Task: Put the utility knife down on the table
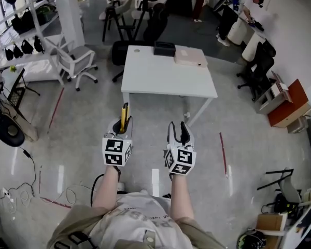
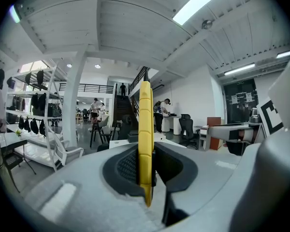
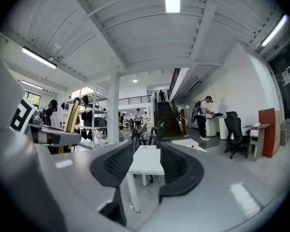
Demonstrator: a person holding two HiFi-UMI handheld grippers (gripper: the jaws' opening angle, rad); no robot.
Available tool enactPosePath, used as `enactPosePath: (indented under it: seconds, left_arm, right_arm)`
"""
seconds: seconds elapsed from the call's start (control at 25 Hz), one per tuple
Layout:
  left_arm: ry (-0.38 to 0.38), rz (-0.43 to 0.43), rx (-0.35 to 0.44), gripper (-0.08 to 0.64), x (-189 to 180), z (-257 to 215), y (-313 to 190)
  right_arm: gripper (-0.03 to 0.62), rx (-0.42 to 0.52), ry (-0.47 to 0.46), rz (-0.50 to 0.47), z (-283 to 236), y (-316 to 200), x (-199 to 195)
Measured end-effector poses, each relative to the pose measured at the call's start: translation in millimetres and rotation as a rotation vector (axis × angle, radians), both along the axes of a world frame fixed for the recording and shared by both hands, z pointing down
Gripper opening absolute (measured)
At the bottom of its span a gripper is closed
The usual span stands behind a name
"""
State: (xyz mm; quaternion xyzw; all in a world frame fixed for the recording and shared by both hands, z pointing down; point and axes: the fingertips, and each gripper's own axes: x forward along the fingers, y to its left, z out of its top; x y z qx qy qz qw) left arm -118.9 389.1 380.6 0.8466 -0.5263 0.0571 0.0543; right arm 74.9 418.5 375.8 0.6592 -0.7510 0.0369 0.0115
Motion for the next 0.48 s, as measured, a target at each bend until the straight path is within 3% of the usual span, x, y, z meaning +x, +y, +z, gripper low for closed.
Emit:
enactPosePath:
  seconds: [0.24, 0.48]
  left_arm:
    - [-0.010, -0.023, -0.015, 0.051, 23, 7, 6]
    - [-0.037, -0.044, -0.022, 0.051, 21, 11, 3]
  right_arm:
    - [0.156, -0.023, -0.004, -0.052, 10, 2, 25]
    - [0.156, -0.036, -0.045, -0.044, 18, -5, 39]
